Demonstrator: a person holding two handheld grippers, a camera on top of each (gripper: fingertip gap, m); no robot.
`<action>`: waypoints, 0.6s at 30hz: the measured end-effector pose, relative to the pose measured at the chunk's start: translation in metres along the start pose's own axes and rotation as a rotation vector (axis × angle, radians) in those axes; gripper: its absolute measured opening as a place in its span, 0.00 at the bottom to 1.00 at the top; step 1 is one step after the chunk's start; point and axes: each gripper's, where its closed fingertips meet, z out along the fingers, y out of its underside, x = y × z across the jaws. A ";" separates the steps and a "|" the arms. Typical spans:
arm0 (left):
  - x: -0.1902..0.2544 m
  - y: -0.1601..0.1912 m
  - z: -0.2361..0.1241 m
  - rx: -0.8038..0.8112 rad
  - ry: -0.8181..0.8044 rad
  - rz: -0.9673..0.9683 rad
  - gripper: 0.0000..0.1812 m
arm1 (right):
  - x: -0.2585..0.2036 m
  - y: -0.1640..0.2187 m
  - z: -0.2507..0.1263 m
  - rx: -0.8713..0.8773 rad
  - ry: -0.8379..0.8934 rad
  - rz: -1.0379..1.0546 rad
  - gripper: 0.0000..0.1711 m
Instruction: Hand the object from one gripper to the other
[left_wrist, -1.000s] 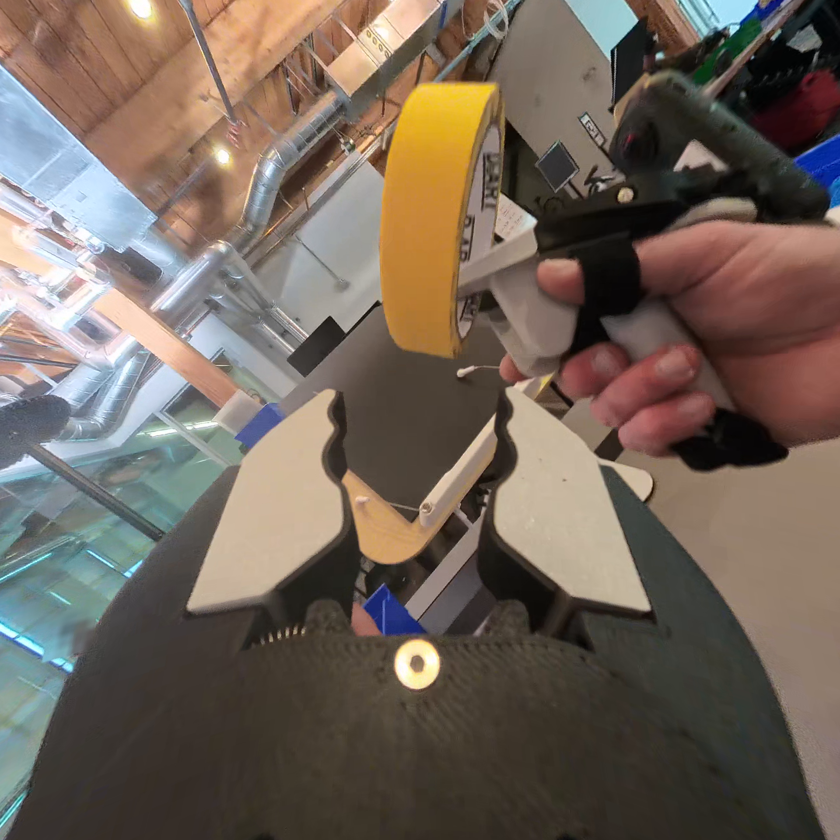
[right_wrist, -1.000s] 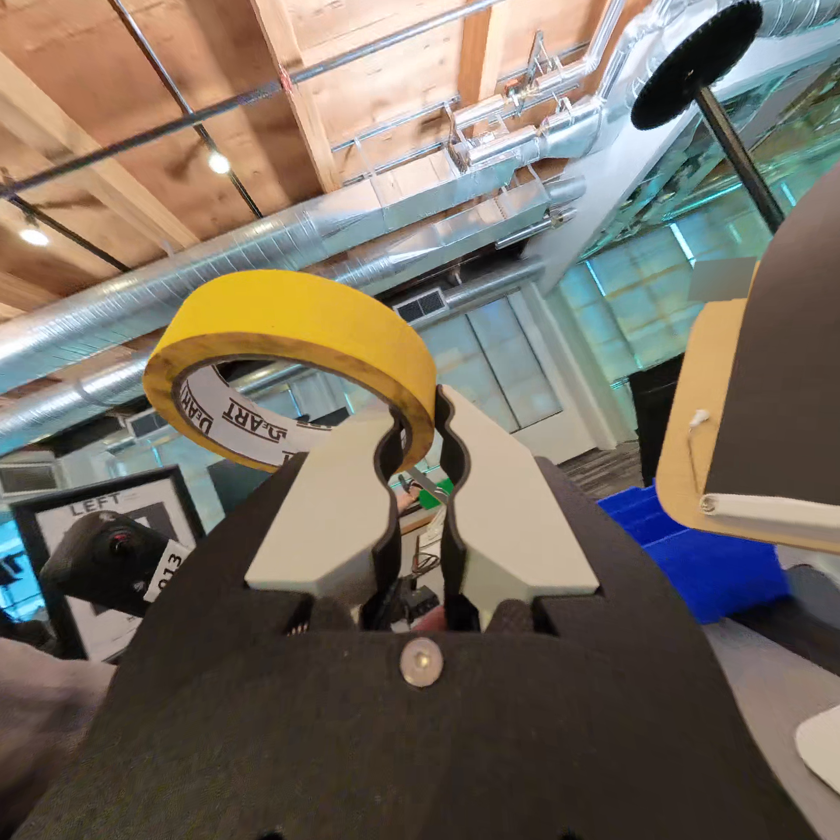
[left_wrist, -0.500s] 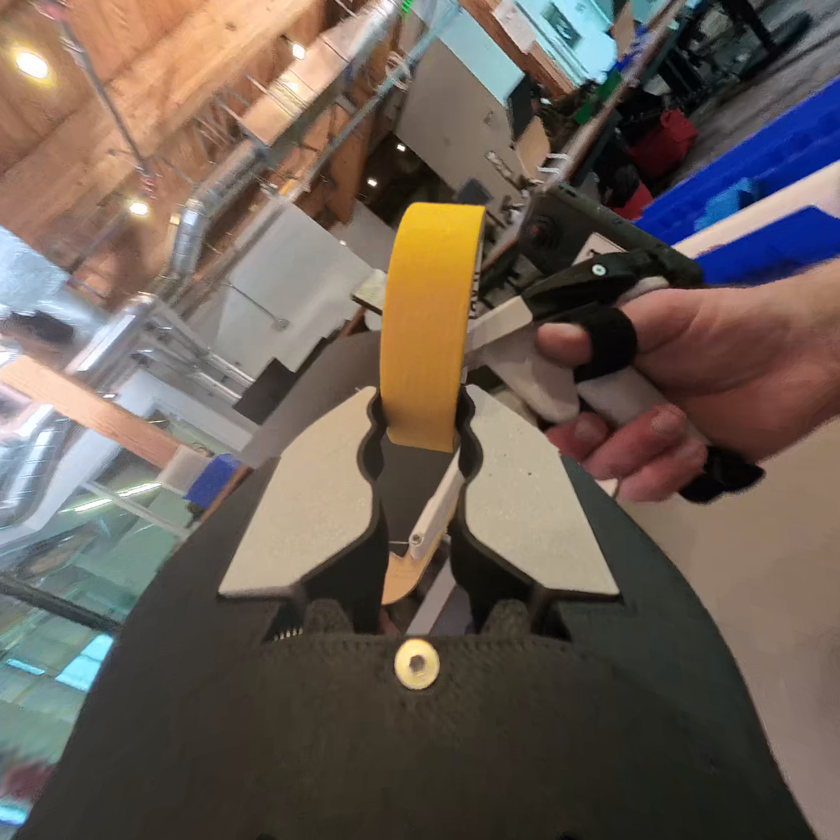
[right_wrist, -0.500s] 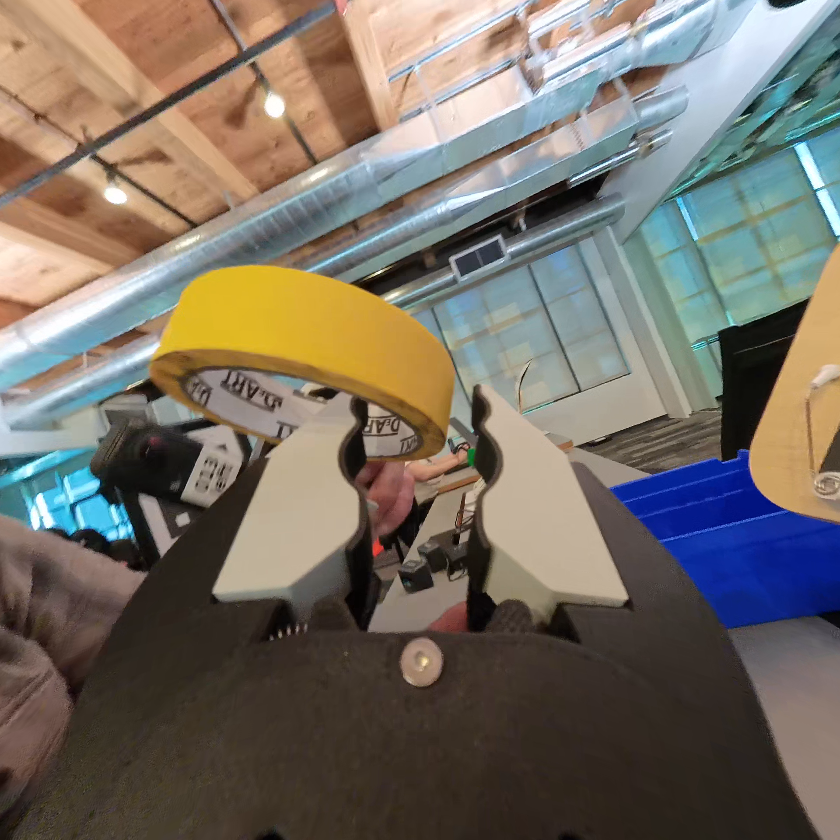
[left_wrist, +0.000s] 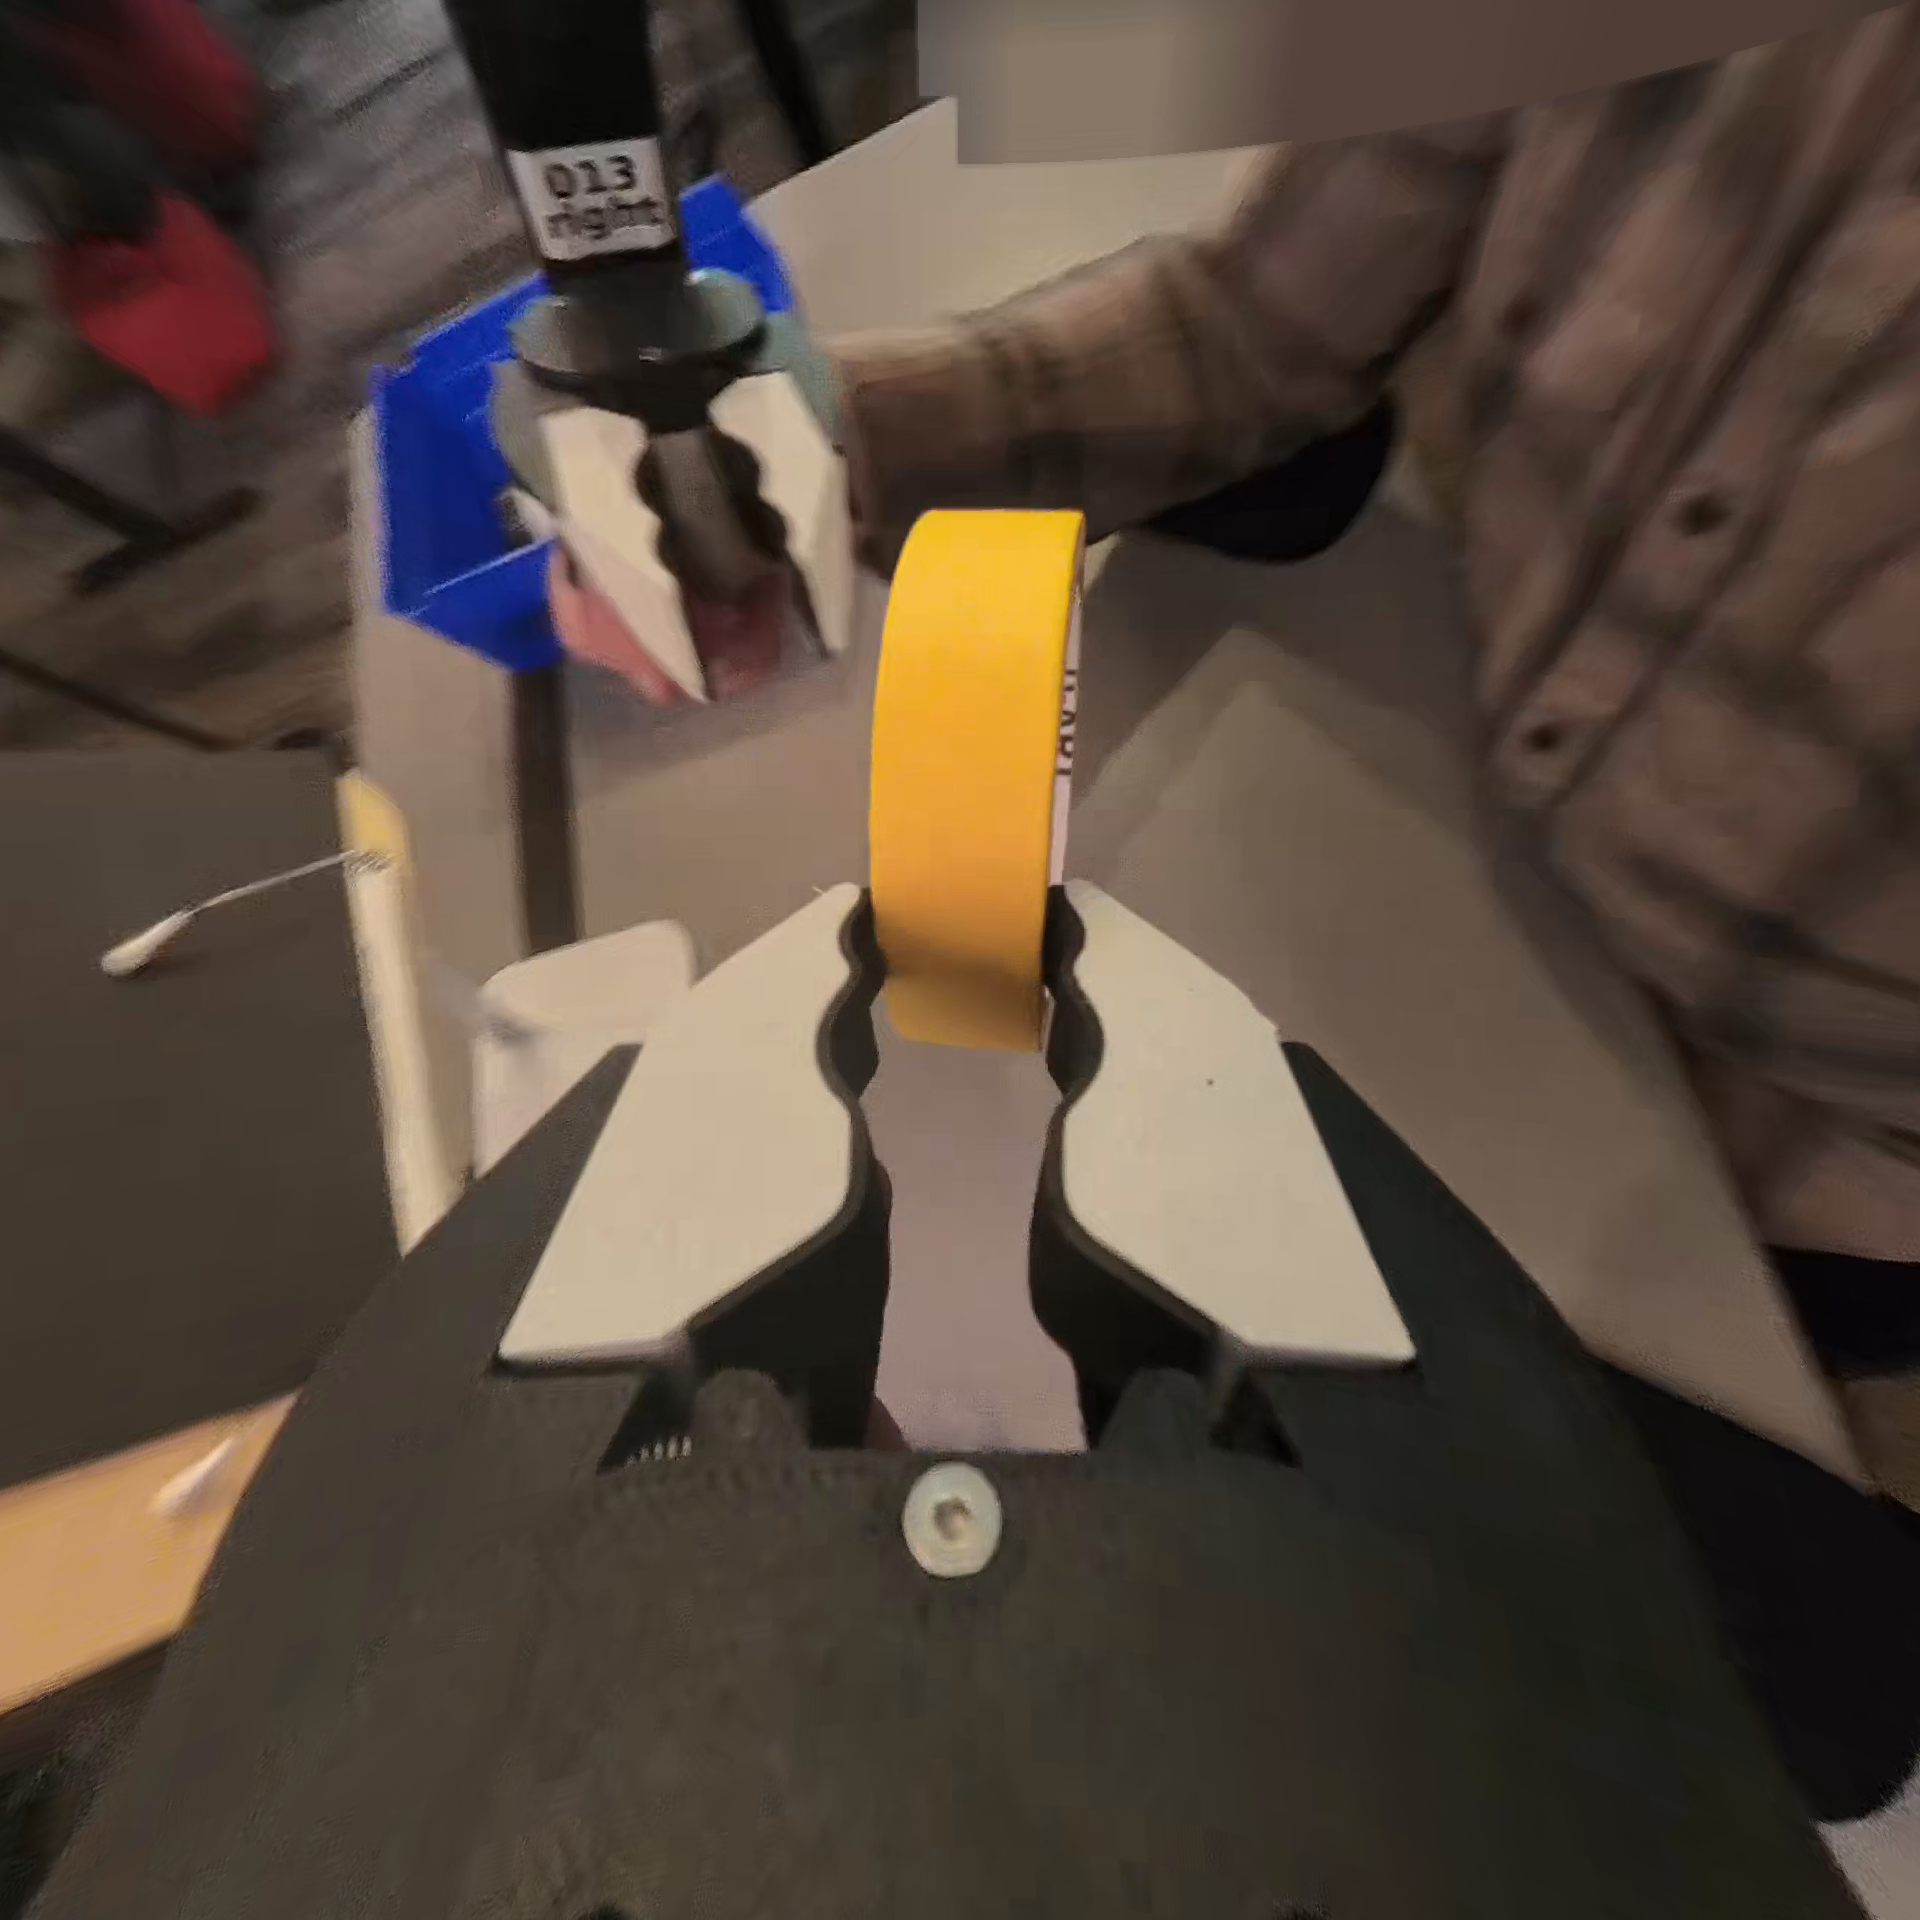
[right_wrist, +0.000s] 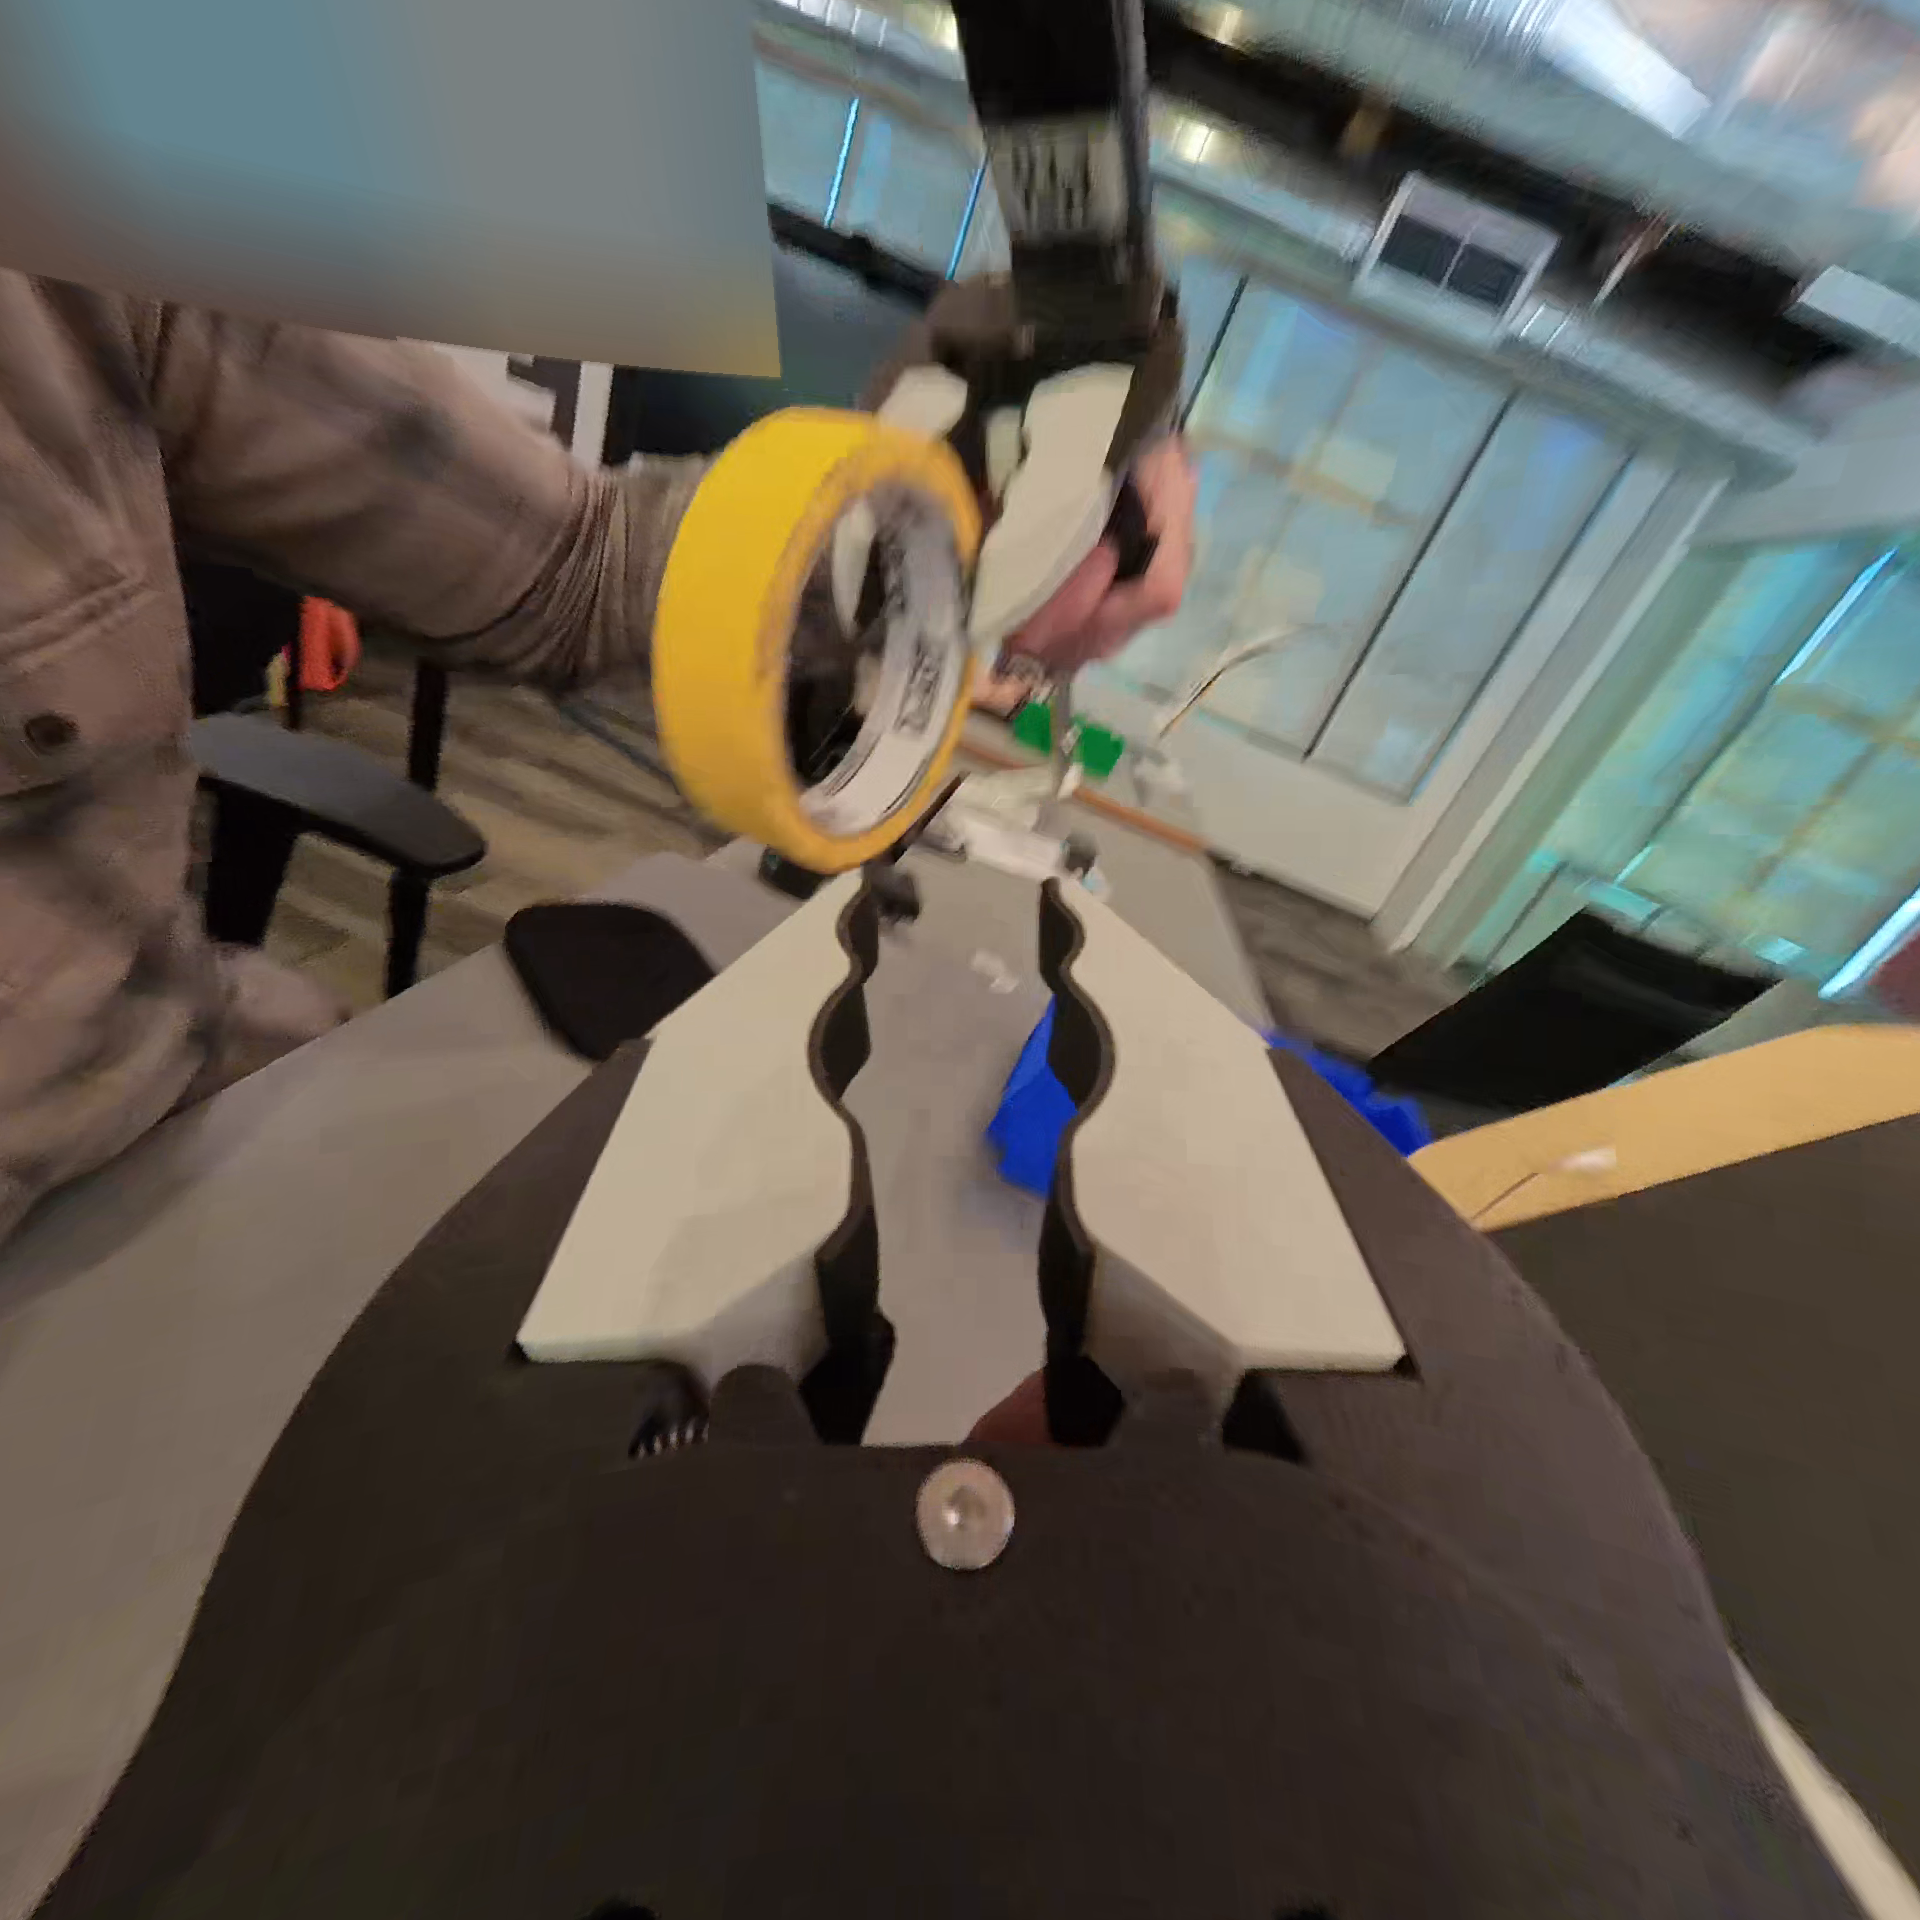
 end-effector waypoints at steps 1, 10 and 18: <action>0.004 -0.005 0.004 0.043 0.060 -0.014 0.16 | -0.002 -0.015 0.000 0.041 0.020 -0.056 0.13; 0.055 -0.014 0.059 0.130 0.600 -0.095 0.16 | -0.067 -0.044 0.040 0.001 -0.074 -0.446 0.18; 0.076 -0.029 0.068 0.265 0.766 -0.085 0.16 | -0.092 -0.044 0.058 -0.039 -0.127 -0.538 0.05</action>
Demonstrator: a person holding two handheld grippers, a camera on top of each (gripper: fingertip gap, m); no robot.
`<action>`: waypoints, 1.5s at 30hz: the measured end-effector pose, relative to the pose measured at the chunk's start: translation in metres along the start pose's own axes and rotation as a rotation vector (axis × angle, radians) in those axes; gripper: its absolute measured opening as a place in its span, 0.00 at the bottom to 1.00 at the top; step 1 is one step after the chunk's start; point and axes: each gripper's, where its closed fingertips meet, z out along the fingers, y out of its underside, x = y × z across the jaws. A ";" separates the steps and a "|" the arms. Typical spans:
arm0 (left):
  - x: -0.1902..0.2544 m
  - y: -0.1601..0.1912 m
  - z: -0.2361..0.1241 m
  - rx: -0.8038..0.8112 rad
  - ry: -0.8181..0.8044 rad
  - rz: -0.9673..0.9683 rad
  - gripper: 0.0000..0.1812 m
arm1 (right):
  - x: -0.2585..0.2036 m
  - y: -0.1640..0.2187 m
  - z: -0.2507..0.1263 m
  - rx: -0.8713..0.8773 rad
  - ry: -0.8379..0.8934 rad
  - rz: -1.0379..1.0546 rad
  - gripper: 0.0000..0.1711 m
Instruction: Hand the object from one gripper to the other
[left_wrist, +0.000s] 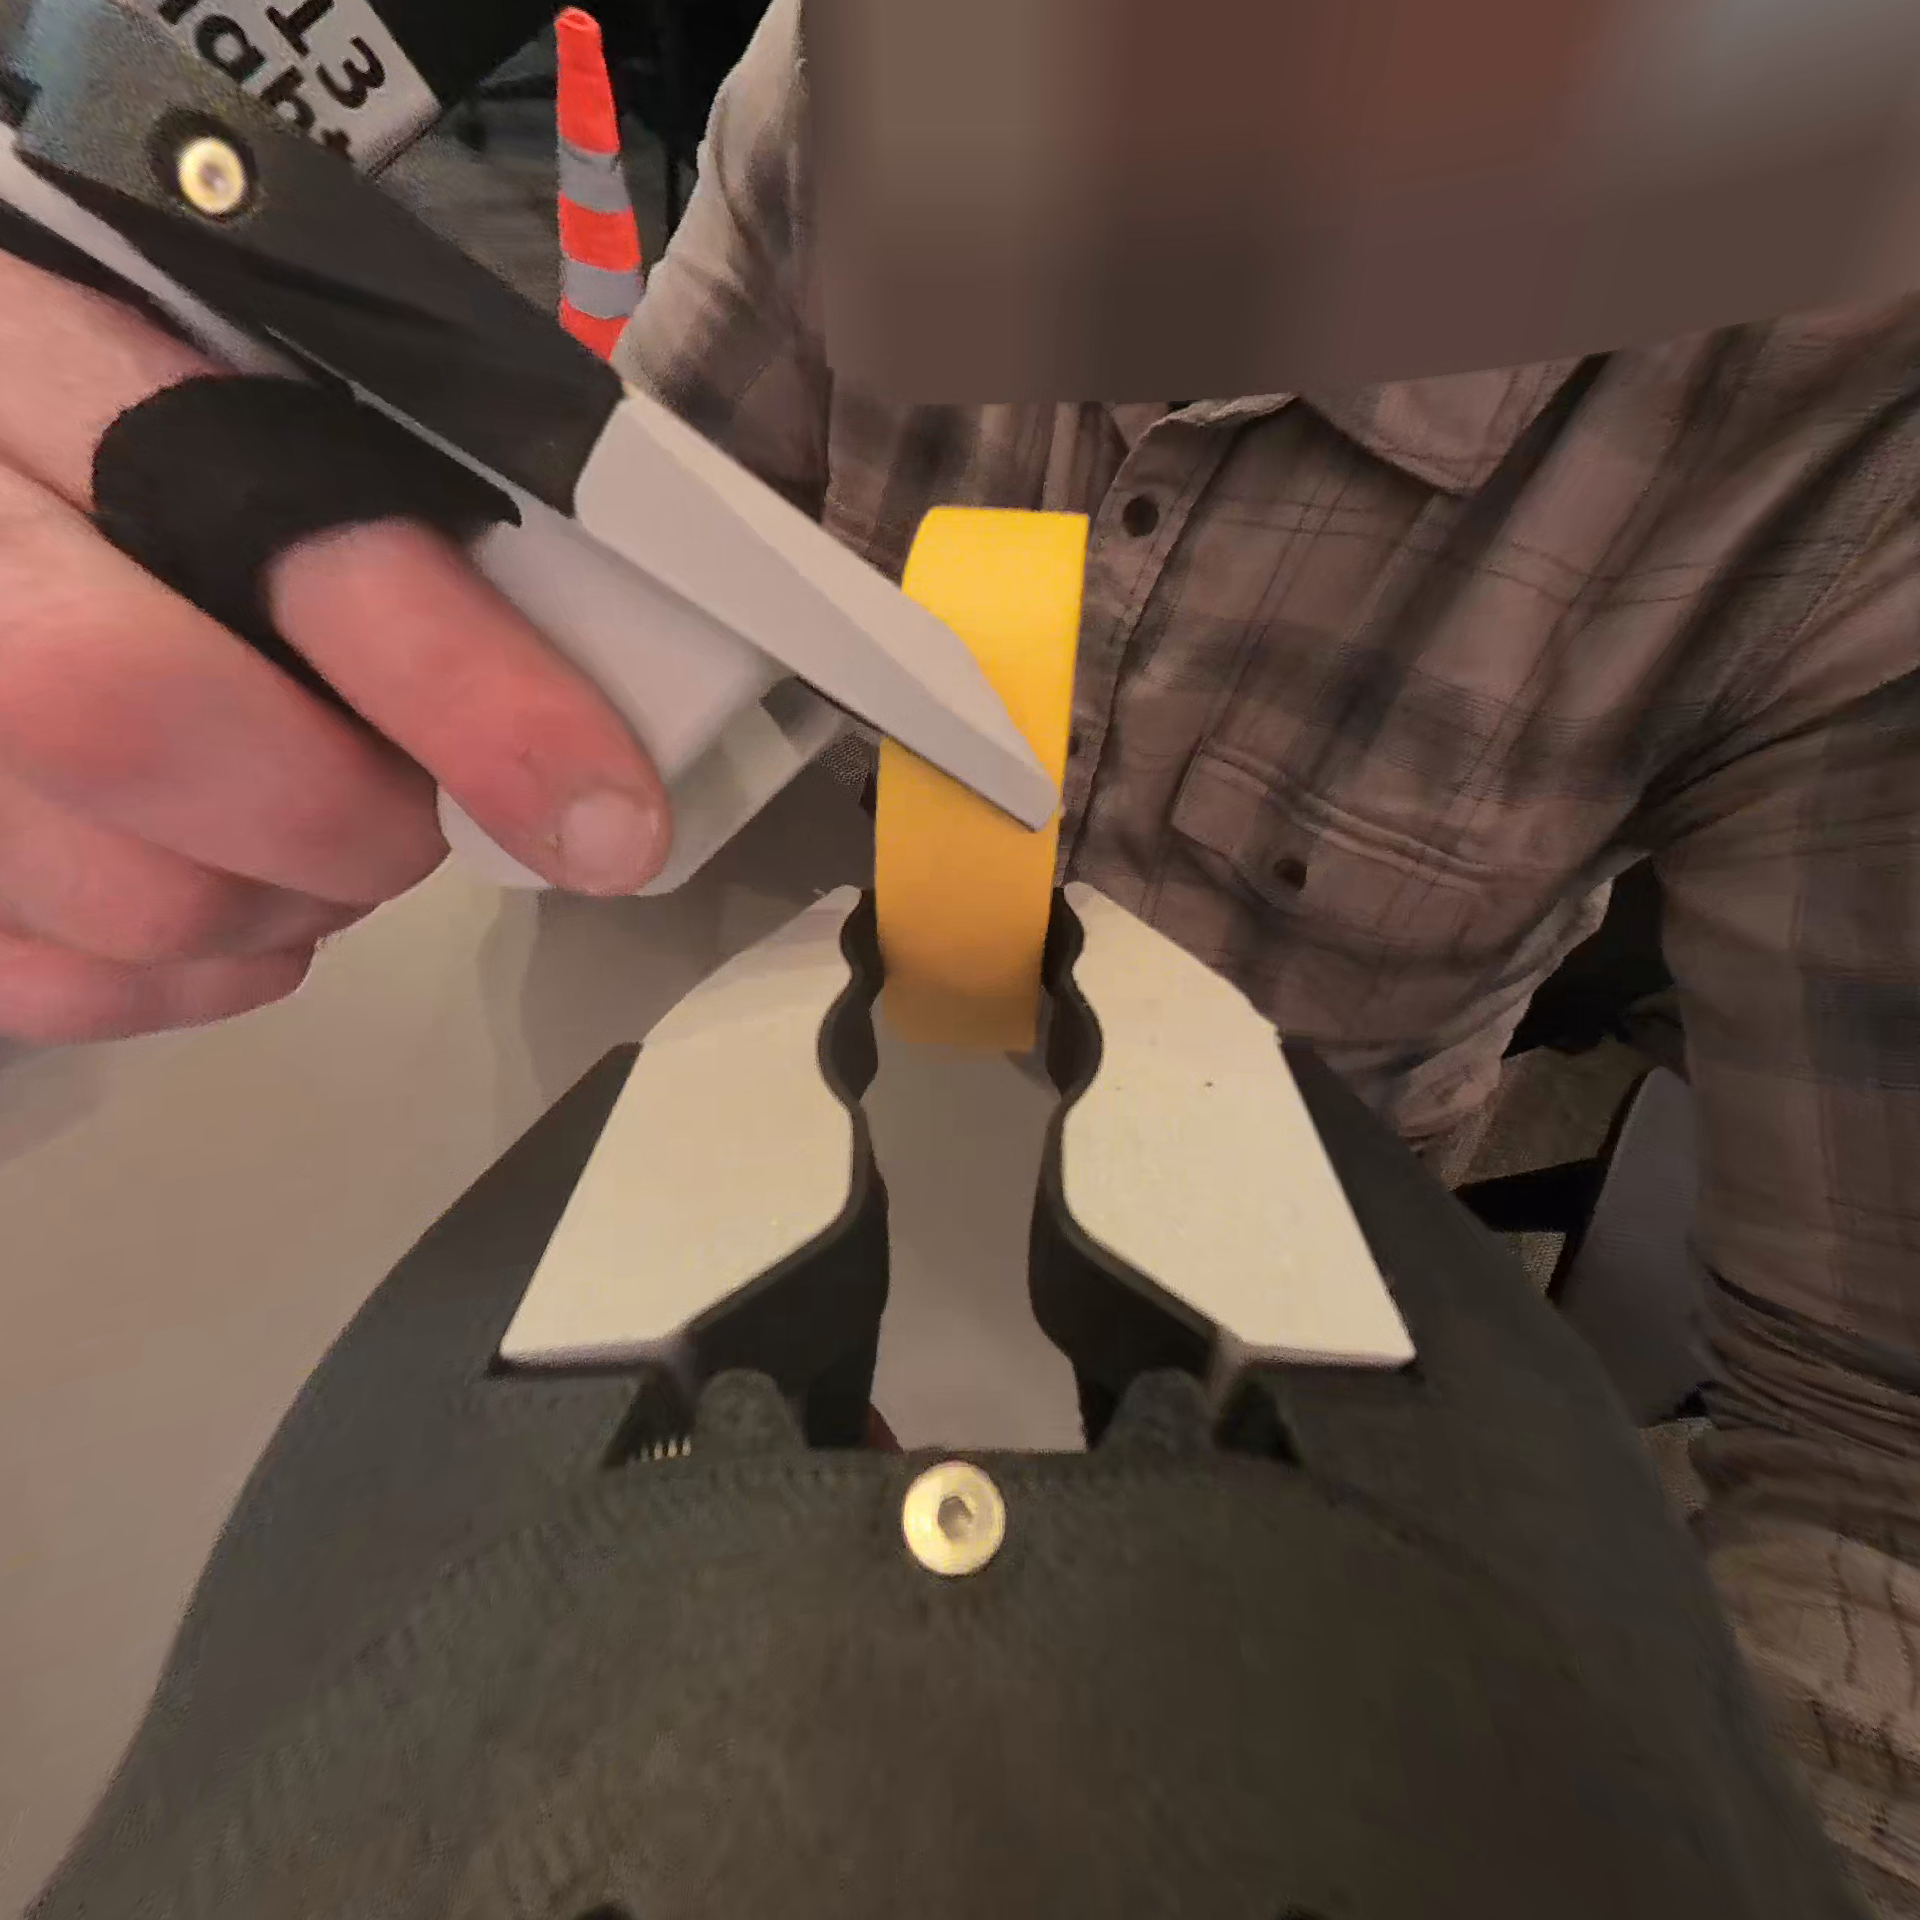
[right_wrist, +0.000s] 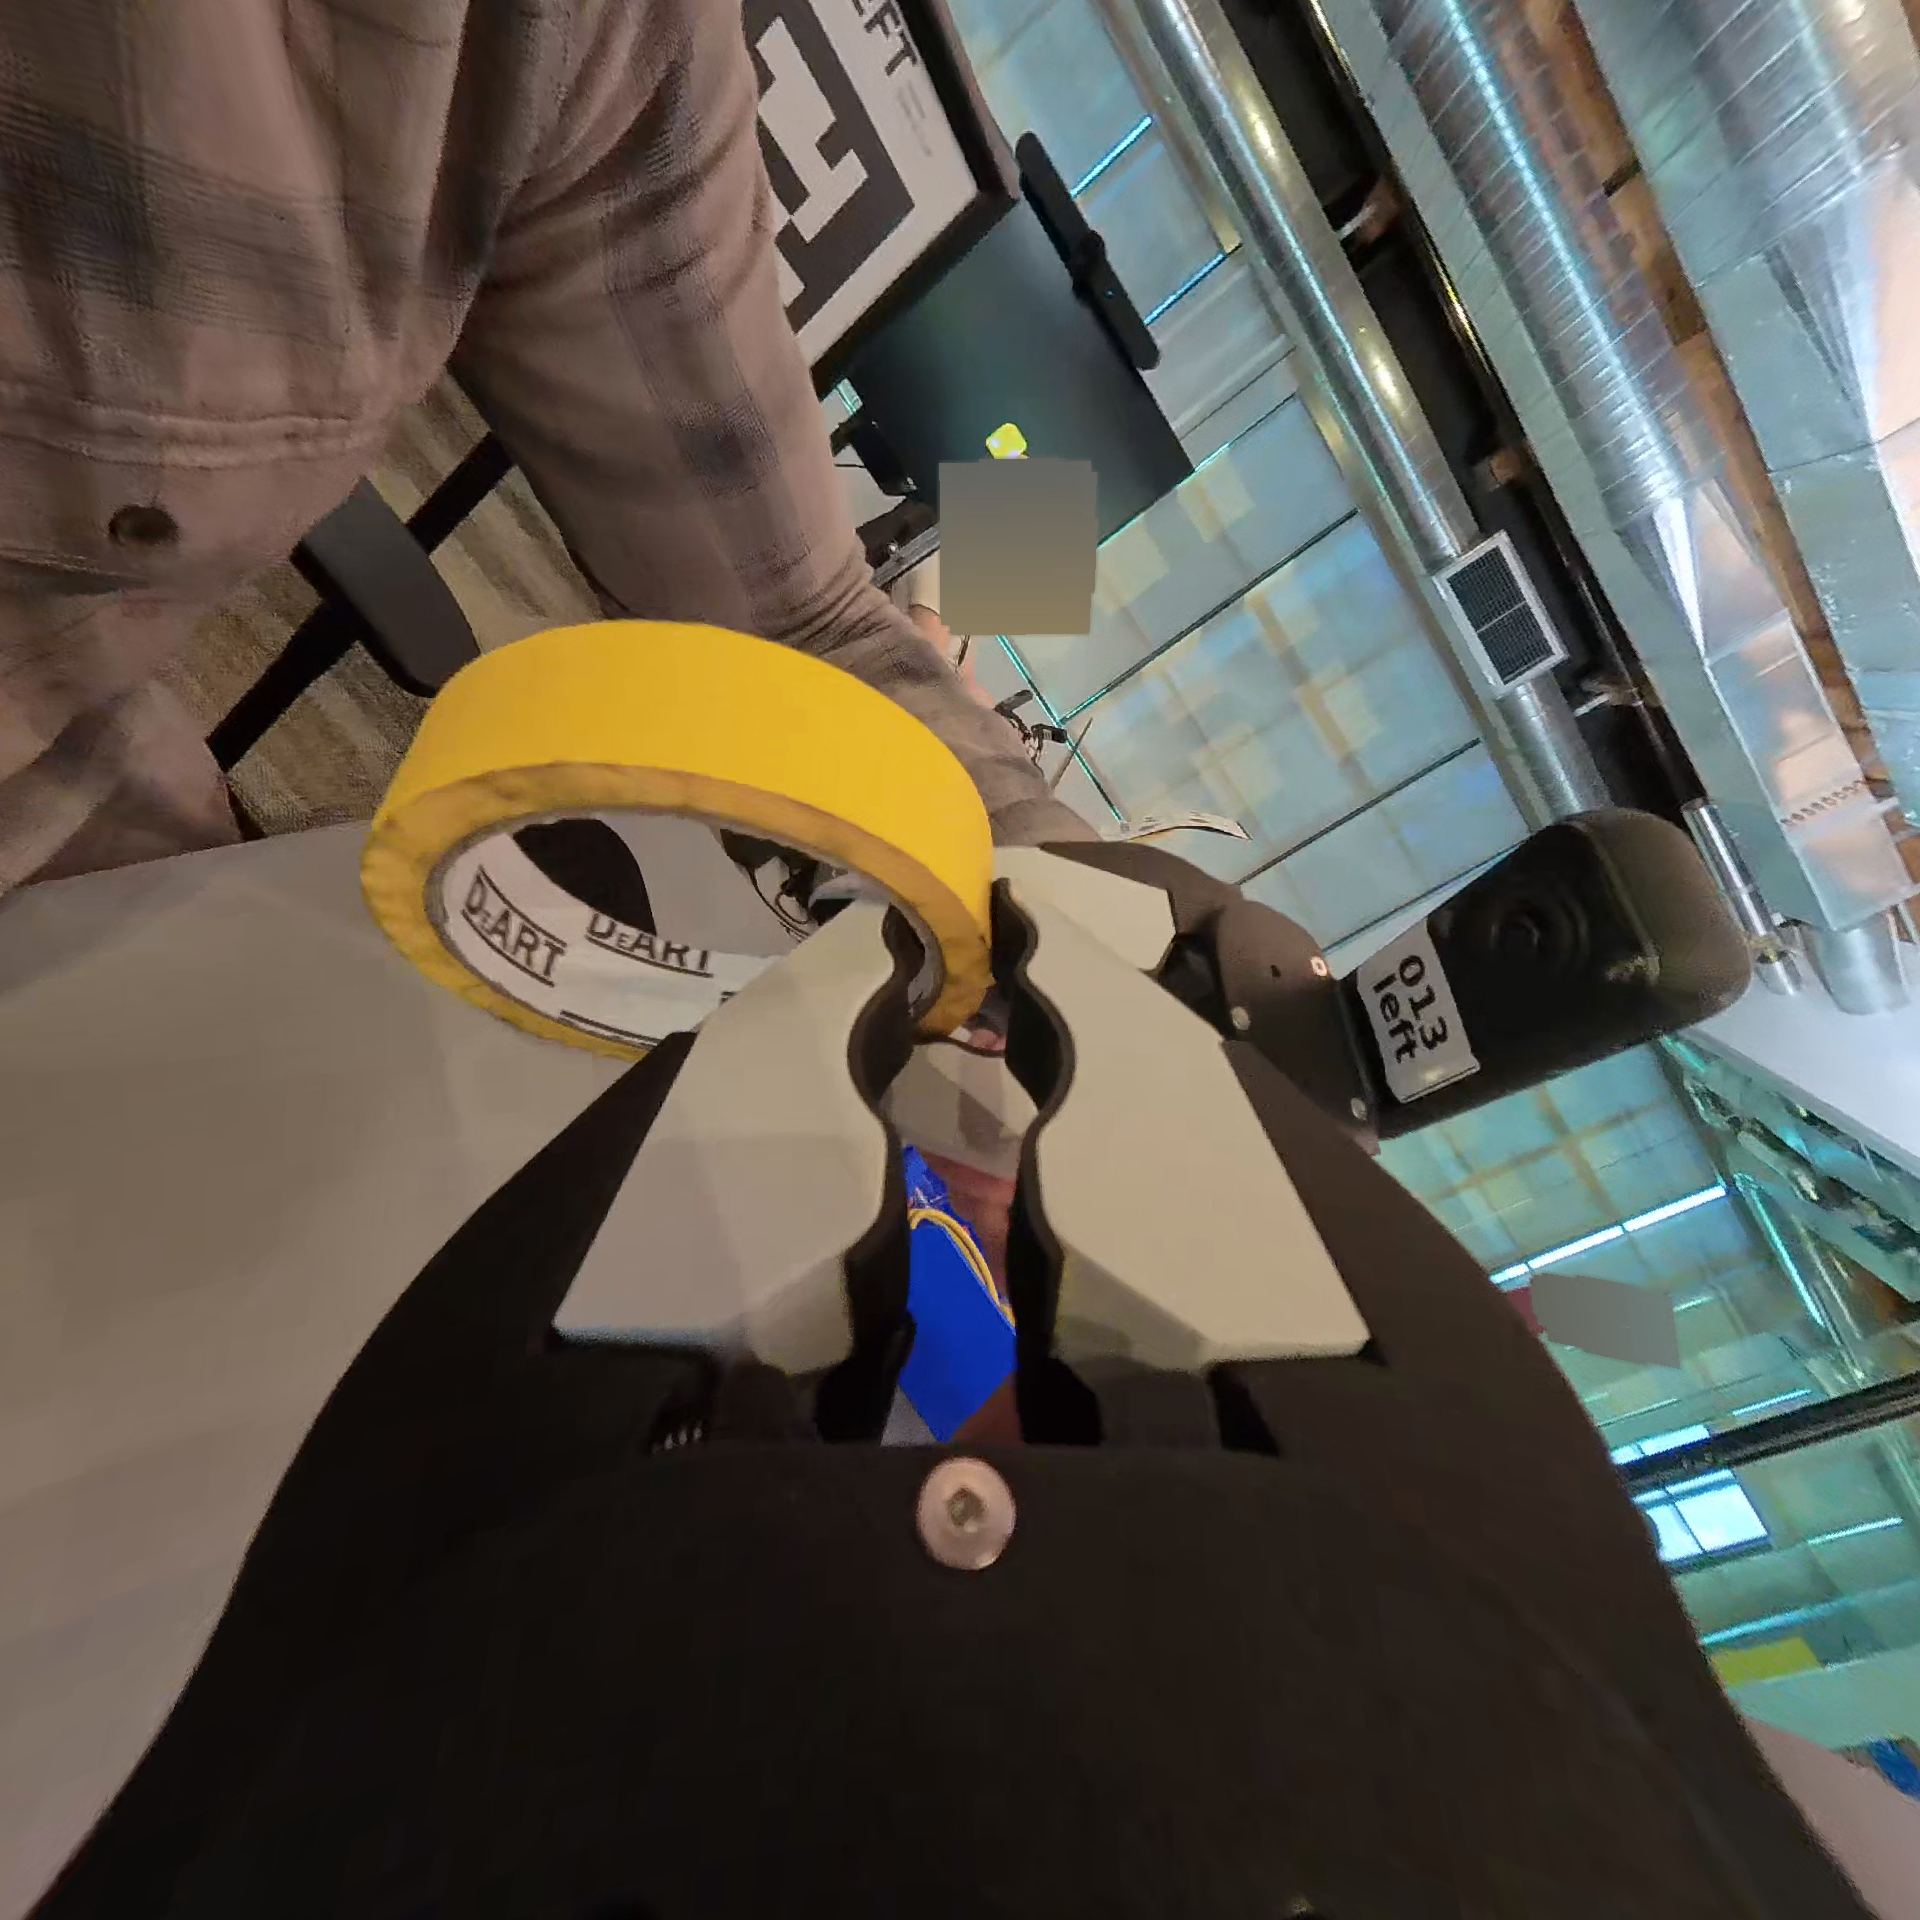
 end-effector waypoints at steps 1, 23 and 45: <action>0.001 0.000 0.002 0.009 0.009 0.004 0.16 | 0.000 -0.001 0.001 0.002 -0.006 0.011 0.04; -0.058 -0.046 -0.111 -0.153 -1.662 0.528 0.33 | 0.130 0.101 -0.074 -0.262 1.023 0.260 0.05; -0.049 -0.041 -0.127 -0.131 -1.487 0.373 0.15 | 0.099 0.066 -0.059 -0.232 0.547 0.126 0.25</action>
